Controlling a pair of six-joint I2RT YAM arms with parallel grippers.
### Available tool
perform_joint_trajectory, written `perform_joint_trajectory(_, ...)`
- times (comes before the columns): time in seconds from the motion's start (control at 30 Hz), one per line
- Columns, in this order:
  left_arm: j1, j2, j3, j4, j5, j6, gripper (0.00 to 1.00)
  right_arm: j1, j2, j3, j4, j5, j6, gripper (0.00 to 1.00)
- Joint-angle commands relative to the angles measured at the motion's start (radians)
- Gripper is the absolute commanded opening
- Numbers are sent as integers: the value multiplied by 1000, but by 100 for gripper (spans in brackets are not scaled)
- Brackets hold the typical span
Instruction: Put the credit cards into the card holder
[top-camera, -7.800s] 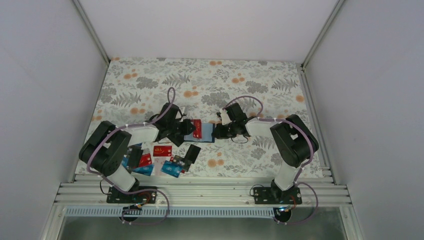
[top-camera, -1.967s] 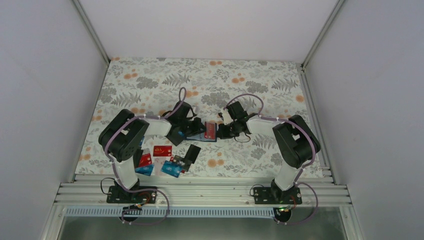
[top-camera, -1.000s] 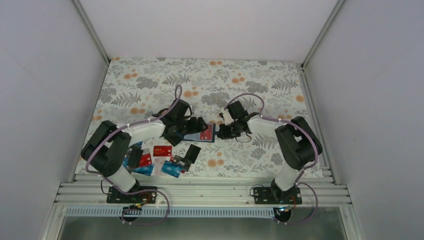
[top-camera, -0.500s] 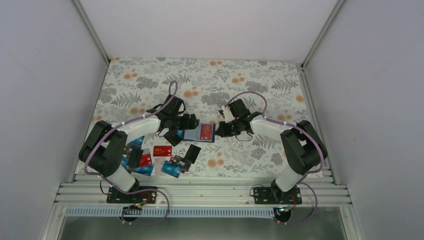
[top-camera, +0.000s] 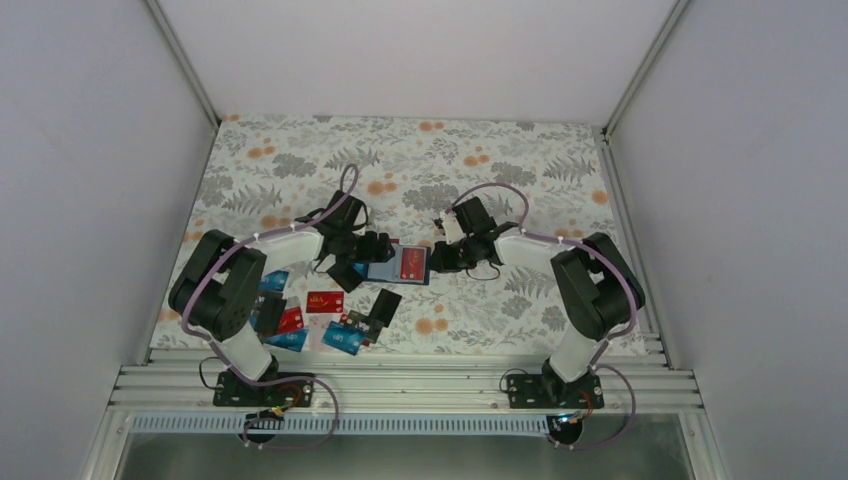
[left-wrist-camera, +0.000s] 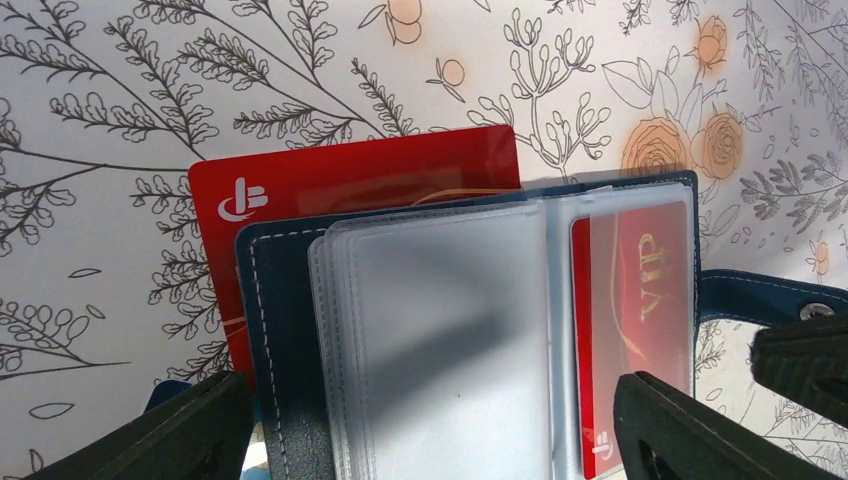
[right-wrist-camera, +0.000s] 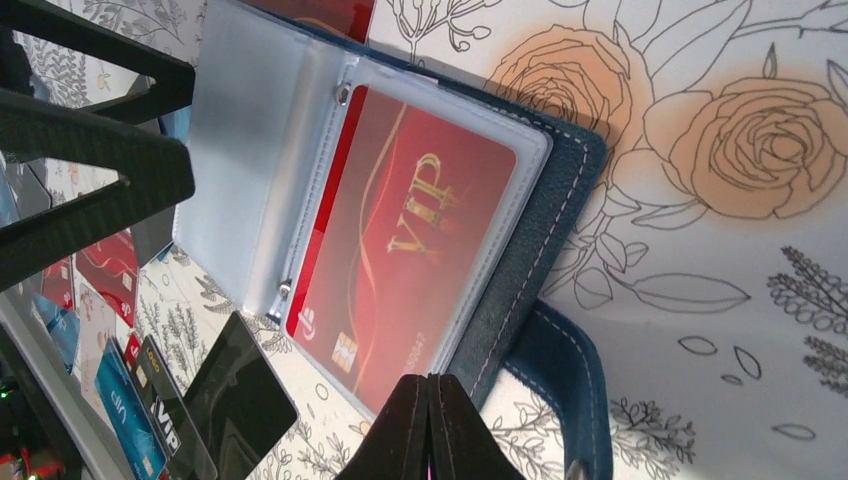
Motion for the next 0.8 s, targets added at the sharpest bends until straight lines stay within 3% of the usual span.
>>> perform_joint_trajectory(0.0, 3, 27, 4, 7, 44, 25, 90, 3, 36, 38, 28, -1, 3, 4)
perform_joint_trajectory(0.77, 5, -14, 0, 50, 126, -22, 90, 3, 129, 4, 45, 65, -16, 4)
